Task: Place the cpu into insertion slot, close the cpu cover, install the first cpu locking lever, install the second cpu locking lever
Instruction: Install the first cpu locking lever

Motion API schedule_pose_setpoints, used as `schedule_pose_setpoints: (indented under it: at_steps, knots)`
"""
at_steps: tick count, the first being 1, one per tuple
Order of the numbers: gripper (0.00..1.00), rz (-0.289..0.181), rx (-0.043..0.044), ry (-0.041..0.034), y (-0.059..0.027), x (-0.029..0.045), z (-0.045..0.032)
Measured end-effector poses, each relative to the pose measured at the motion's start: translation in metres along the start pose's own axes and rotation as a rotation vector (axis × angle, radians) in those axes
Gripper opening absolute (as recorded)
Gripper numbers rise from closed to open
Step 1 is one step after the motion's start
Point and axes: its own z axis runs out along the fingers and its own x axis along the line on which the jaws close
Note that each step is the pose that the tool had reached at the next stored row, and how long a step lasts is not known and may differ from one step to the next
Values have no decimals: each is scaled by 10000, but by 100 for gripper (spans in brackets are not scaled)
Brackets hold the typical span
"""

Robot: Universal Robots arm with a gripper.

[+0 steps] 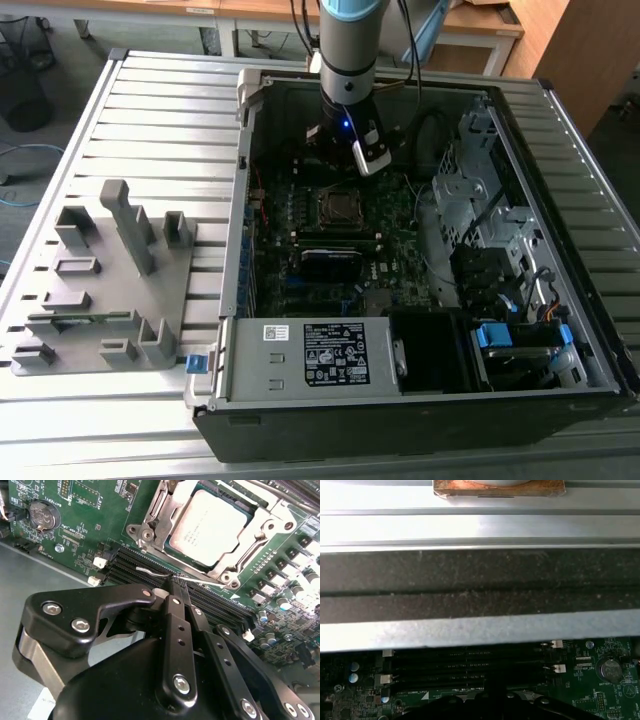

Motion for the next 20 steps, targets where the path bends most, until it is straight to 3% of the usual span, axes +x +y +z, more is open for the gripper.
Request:
schedule_pose_setpoints:
  at_steps: [20]
  knots:
    - [10,0,-1,0,6,-62,24]
